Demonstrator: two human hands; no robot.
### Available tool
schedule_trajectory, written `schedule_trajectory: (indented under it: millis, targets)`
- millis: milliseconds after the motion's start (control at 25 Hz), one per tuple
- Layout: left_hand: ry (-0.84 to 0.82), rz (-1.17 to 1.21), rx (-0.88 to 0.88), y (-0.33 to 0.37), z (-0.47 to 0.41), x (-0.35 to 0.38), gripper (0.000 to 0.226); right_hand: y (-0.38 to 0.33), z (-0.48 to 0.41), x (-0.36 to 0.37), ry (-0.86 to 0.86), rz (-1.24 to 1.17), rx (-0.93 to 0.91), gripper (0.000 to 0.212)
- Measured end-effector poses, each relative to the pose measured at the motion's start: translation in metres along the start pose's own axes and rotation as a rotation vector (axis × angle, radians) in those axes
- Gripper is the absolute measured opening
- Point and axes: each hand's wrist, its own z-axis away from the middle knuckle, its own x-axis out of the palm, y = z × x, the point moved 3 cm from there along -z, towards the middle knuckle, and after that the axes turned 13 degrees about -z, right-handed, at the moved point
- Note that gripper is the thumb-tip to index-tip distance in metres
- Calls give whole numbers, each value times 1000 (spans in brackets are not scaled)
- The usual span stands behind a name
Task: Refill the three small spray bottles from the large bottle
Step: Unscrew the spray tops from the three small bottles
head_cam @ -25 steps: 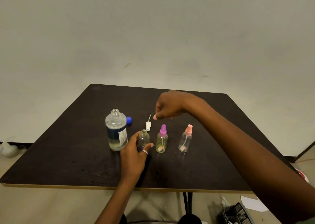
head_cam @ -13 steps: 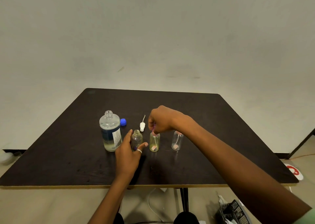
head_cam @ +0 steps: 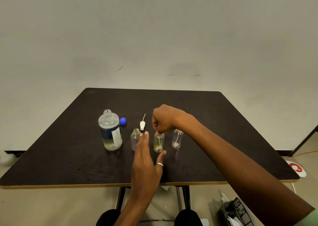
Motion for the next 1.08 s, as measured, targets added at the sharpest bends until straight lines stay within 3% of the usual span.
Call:
schedule_trajectory:
  millis: [200,440,560,680,1080]
  targets:
    - [-145,153,-70,15,-15,20,76,1,9,2,12,-31,-2,10]
    - [-148,188,-177,6,-30,30,34,1,14,3,33,-25,-11,9]
    - [-147,174,-178,2,-30,33,23,2,16,3,100,-3,45,29]
    - [-153,179,-185,-1,-31,35,22,2,16,11,164,24,81,45]
    - [-167,233,-163,-5,-31,36,36,0,16,16,134,69,-16,46]
